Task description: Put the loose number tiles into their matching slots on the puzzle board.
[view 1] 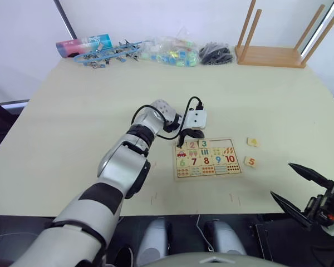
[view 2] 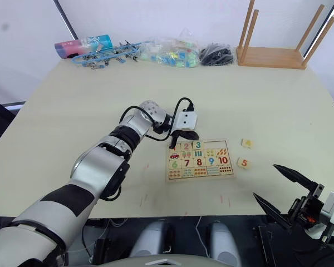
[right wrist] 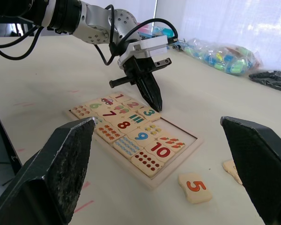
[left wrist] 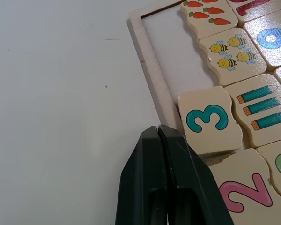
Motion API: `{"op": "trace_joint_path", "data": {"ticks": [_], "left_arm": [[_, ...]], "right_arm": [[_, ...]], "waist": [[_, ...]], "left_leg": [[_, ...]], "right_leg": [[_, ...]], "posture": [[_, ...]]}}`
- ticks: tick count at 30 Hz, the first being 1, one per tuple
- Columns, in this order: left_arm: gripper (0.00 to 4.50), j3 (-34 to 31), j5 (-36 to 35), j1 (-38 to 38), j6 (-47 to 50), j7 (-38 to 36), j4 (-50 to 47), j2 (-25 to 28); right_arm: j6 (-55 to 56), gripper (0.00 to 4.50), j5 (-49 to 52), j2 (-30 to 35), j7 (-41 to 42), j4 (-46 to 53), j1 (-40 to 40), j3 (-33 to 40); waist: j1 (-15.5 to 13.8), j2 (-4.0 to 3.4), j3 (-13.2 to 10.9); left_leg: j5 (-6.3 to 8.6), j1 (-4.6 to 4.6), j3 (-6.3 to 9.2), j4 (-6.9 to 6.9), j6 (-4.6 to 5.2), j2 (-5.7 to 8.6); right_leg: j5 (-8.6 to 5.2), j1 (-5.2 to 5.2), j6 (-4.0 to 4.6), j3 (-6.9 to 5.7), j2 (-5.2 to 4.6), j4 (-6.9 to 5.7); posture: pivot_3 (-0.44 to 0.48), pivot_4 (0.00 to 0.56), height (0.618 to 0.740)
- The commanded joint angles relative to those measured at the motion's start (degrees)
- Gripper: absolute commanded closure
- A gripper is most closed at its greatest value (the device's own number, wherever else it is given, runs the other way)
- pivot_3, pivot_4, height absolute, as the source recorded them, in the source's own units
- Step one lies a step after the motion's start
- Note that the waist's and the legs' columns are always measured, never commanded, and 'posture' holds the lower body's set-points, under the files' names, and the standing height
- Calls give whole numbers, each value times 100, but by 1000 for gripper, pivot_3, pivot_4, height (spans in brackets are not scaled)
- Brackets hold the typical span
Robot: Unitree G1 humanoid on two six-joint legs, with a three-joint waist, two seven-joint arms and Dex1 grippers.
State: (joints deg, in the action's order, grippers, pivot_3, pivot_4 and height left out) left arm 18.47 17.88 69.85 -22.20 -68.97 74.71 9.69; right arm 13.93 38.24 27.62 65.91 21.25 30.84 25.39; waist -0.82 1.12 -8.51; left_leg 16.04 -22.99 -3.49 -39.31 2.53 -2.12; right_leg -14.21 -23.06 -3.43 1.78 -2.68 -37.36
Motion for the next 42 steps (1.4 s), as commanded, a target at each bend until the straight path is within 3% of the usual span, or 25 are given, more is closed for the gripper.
{"op": "trace_joint_path", "data": {"ticks": [1, 42], "left_arm": [[4450, -126, -112, 134, -27, -66, -108, -3], [4450, -242, -173, 87, -170, -508, -211, 80]], "right_arm": [[22, 0, 39, 52, 4, 43, -18, 16], [45, 0, 22, 90, 21, -58, -127, -21]], "waist": [[0, 0, 0], [2, 0, 0]], "left_leg": [[0, 0, 0, 0, 0, 0], [0, 0, 0, 0, 0, 0]], "right_leg": [[0, 0, 0, 0, 0, 0], [0, 0, 0, 0, 0, -1]], "posture": [[0, 150, 737], [0, 150, 737]]}}
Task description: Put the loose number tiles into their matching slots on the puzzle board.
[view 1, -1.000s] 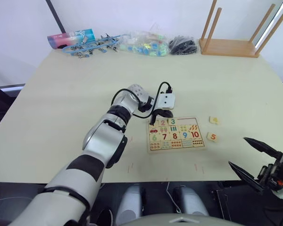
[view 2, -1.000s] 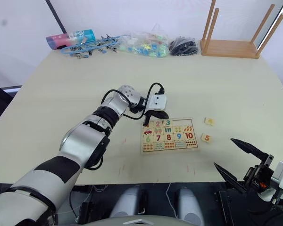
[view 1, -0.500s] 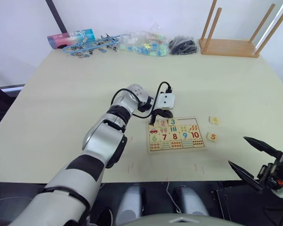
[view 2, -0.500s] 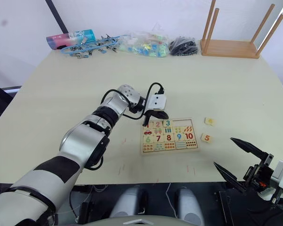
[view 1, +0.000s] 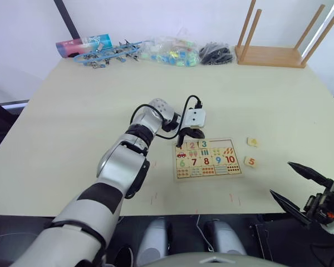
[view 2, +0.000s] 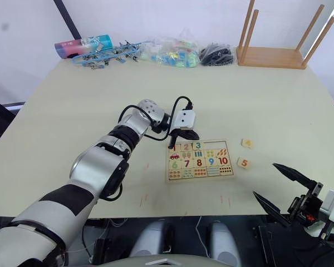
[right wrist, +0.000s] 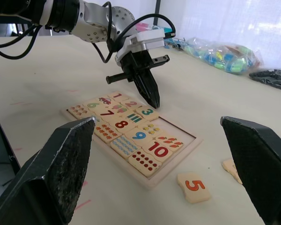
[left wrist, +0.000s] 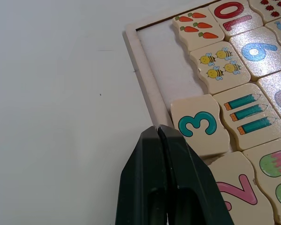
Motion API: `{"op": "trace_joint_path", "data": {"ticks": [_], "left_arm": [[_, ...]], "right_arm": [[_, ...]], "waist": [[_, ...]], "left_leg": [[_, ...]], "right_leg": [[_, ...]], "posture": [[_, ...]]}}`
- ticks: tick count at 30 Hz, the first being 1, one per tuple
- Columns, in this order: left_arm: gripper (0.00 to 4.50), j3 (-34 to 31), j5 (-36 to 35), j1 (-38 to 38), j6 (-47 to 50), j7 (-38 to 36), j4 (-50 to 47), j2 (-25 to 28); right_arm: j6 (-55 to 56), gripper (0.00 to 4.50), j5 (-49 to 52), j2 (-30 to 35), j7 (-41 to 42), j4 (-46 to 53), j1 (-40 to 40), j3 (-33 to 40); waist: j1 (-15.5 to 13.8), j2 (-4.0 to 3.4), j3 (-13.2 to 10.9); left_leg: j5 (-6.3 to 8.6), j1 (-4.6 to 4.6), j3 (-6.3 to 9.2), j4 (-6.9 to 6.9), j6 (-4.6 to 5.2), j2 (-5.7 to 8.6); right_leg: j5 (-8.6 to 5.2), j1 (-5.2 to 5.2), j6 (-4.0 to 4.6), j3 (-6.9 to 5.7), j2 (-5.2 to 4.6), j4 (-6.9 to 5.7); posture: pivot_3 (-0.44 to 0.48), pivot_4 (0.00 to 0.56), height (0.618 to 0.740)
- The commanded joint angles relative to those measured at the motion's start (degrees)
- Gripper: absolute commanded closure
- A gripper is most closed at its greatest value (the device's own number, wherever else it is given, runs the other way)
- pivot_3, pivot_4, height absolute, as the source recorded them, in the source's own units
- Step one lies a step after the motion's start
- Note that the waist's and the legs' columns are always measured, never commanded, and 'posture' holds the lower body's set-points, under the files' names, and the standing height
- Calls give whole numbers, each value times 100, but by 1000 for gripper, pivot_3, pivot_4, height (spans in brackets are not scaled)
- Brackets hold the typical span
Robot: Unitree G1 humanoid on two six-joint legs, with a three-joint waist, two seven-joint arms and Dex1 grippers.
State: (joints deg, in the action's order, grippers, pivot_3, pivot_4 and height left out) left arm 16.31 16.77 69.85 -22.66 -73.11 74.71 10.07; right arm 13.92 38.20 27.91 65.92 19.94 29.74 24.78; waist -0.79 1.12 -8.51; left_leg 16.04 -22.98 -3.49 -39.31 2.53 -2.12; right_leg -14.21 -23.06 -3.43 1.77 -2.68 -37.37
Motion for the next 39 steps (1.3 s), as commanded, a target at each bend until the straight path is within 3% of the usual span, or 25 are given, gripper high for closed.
{"op": "trace_joint_path", "data": {"ticks": [1, 23, 30, 39], "left_arm": [[4450, -18, -58, 69, -136, -121, -214, 42], [4450, -52, -84, 22, -127, -199, -242, 82], [4450, -582, -689, -12, 272, -402, -476, 258], [4450, -1323, -1714, -648, 926, -767, -1337, 682]], "right_arm": [[48, 0, 24, 63, 18, 69, -23, 36], [69, 0, 18, 39, -3, 42, -4, 23], [-3, 0, 22, 31, -95, -86, -54, 28], [-182, 0, -84, 66, -412, -252, -300, 16]], "waist": [[-1, 0, 0], [-1, 0, 0], [3, 0, 0], [7, -2, 1]], "left_leg": [[0, 0, 0, 0, 0, 0], [0, 0, 0, 0, 0, 0], [0, 0, 0, 0, 0, 0], [0, 6, 0, -1, 0, -2]], "right_leg": [[0, 0, 0, 0, 0, 0], [0, 0, 0, 0, 0, -1], [0, 0, 0, 0, 0, -2], [0, -1, 1, 0, 0, -17]], "posture": [[0, 150, 737], [0, 150, 737], [0, 150, 737], [0, 150, 737]]}}
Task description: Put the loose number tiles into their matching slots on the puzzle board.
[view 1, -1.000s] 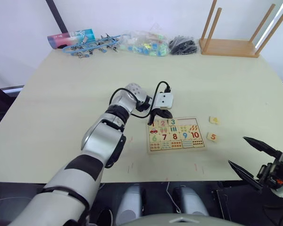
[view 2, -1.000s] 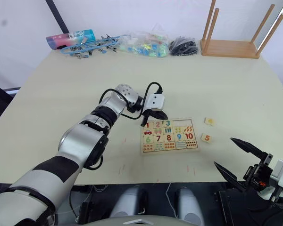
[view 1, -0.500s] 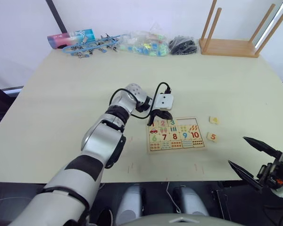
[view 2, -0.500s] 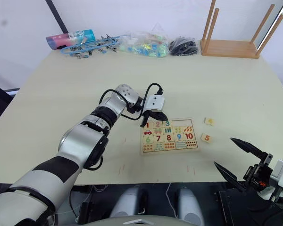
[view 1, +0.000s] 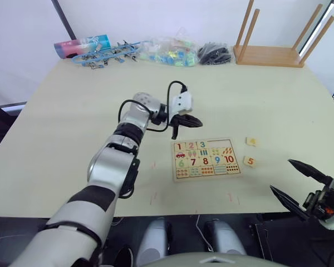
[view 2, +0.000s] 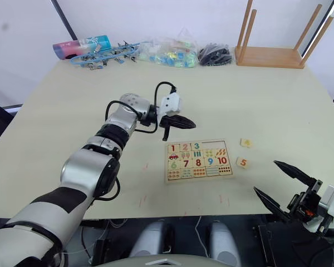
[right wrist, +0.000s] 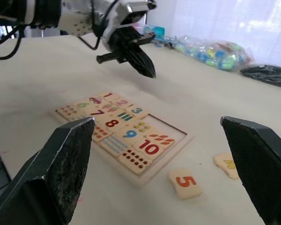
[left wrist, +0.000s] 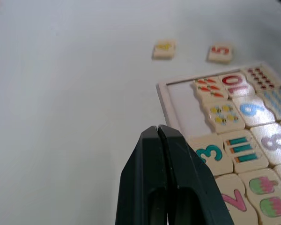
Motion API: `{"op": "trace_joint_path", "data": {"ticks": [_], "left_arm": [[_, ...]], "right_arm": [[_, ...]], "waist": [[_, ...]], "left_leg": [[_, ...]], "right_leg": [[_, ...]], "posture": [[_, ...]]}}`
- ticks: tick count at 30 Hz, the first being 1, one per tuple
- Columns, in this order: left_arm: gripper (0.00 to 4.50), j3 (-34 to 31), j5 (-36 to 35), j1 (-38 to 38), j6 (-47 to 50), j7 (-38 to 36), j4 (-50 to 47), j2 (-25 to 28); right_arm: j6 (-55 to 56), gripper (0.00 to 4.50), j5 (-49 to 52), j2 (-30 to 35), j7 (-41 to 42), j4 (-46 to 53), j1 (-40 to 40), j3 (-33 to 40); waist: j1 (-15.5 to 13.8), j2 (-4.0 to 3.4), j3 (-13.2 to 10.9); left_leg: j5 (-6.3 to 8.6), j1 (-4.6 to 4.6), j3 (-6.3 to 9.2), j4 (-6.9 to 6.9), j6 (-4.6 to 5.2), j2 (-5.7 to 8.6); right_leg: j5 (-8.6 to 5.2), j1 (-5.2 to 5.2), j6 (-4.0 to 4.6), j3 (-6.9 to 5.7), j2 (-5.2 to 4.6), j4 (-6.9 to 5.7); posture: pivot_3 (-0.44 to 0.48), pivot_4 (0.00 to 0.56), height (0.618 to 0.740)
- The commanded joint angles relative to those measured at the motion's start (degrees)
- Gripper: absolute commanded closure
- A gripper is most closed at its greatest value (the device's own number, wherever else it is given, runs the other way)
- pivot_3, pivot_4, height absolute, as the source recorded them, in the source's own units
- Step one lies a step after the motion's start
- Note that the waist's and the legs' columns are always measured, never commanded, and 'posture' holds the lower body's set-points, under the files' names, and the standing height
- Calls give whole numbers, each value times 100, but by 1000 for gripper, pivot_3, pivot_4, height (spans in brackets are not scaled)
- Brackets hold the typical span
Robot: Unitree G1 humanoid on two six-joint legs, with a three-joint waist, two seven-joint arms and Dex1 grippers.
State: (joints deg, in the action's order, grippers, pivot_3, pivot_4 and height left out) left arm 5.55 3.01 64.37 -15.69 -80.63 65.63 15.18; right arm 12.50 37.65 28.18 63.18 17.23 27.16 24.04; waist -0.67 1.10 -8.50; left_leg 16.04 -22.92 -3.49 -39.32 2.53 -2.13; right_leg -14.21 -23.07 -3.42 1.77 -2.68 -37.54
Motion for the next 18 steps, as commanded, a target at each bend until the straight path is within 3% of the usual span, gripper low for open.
{"op": "trace_joint_path", "data": {"ticks": [1, 12, 18], "left_arm": [[4450, -296, -409, -213, 291, -3, -567, 252], [4450, -869, -1332, -2542, 1315, 309, -3252, 1360], [4450, -1080, -1646, -3461, 1868, 810, -4277, 1621]], "right_arm": [[-57, 0, -53, 52, -179, -3, -62, 104], [-436, 0, -348, 215, -740, -272, -77, 304], [-475, 0, -408, 326, -784, -544, -126, 428]], "waist": [[-7, 0, 0], [-12, -3, 2], [-21, -2, 3]], "left_leg": [[0, 0, 1, 0, 0, 0], [-1, 6, -1, 0, -1, -7], [-1, 7, -1, -2, -1, -7]], "right_leg": [[0, 0, 0, -1, 0, -2], [0, 0, 1, 1, -4, -12], [0, 2, 1, -1, -11, -12]], "posture": [[0, 150, 737], [0, 150, 737], [0, 150, 737]]}}
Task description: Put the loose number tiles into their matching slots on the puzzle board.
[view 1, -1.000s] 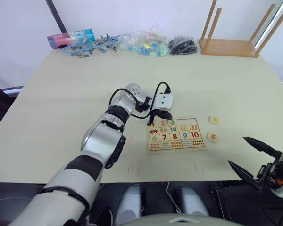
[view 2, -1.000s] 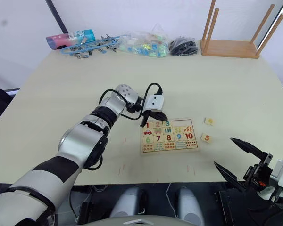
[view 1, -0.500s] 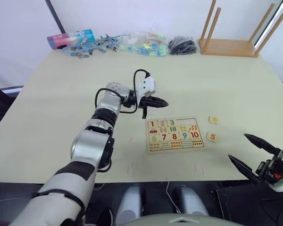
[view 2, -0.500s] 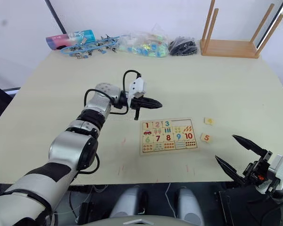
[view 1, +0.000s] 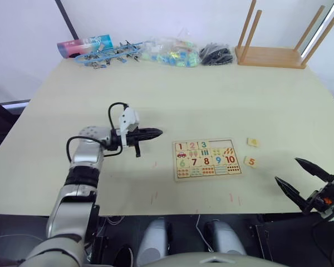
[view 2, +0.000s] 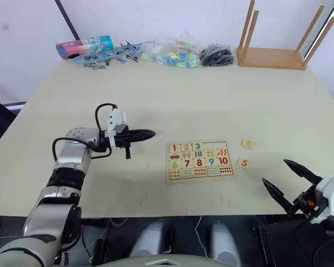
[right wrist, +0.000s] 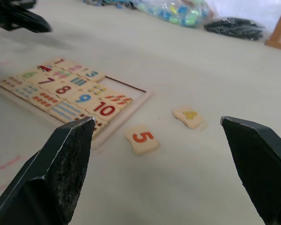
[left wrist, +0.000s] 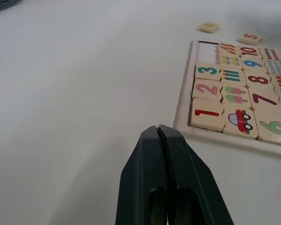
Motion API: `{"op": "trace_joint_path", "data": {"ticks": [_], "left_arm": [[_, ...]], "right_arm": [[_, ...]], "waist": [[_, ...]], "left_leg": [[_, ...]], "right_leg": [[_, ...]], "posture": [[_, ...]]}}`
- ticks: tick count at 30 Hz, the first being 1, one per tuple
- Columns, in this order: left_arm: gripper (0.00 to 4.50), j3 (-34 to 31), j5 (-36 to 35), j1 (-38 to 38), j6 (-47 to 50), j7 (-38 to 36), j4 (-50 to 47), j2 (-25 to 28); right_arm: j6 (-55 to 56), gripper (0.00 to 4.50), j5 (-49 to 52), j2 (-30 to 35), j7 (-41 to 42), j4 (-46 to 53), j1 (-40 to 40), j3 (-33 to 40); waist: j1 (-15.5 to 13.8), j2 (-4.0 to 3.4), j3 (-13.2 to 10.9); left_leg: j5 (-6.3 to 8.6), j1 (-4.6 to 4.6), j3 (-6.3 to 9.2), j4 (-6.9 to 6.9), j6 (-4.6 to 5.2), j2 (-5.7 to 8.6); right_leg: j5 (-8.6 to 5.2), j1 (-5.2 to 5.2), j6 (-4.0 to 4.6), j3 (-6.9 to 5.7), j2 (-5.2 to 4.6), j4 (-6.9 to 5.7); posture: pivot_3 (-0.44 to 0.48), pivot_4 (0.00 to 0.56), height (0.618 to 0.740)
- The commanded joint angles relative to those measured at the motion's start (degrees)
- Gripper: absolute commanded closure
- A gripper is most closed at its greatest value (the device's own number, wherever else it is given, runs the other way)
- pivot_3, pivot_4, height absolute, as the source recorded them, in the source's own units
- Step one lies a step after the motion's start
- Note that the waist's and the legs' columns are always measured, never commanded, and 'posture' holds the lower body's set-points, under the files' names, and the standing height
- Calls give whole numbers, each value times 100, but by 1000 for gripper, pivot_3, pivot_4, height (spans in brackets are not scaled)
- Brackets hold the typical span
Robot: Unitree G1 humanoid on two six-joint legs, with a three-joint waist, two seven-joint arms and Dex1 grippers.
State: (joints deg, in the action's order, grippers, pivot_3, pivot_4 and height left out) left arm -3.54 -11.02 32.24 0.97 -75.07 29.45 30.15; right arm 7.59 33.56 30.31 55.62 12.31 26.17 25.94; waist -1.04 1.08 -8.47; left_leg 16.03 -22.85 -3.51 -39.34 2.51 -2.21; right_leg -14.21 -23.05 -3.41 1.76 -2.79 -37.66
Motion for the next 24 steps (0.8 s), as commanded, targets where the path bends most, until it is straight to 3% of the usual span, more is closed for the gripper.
{"op": "trace_joint_path", "data": {"ticks": [1, 3, 8, 11, 17, 24], "left_arm": [[4223, -276, -267, -538, 234, 408, -889, 189], [3617, -452, -394, -1024, 364, 646, -1332, 277], [1093, -848, -707, -2218, 672, 1248, -2424, 335], [90, -1093, -894, -2638, 754, 1399, -2741, 419], [36, -1459, -1170, -3493, 804, 1560, -3347, 584], [36, -1633, -1385, -3958, 751, 1534, -3550, 694]], "right_arm": [[-3, 0, -55, 143, -67, -132, -60, 247], [-39, 0, -105, 206, -94, -259, -103, 269], [-192, 0, -84, 479, 101, -839, -181, 416], [-142, 0, -39, 542, 258, -1051, -270, 462], [-81, 0, -5, 611, 548, -1346, -409, 523], [-102, 0, -3, 640, 775, -1538, -554, 587]], "waist": [[23, -1, 1], [59, -4, 3], [54, -3, 4], [7, -1, 7], [46, -3, 9], [18, 1, 12]], "left_leg": [[0, 0, -1, 0, 0, 0], [0, 5, -4, 2, 0, -2], [1, 11, -8, 8, -1, -16], [0, 12, -6, 7, 0, -12], [1, 14, -14, 15, 0, -14], [1, 19, -17, 13, 0, -13]], "right_leg": [[0, 0, 0, 0, 0, 0], [0, 0, 1, 3, 0, 1], [-1, -1, 2, 5, -5, -1], [-7, 1, 13, 3, -13, -1], [-6, -1, 10, 5, -16, 5], [-13, 1, 23, 4, -20, 4]], "posture": [[0, 150, 737], [0, 150, 737], [0, 150, 737], [0, 150, 737], [0, 150, 737], [0, 150, 737]]}}
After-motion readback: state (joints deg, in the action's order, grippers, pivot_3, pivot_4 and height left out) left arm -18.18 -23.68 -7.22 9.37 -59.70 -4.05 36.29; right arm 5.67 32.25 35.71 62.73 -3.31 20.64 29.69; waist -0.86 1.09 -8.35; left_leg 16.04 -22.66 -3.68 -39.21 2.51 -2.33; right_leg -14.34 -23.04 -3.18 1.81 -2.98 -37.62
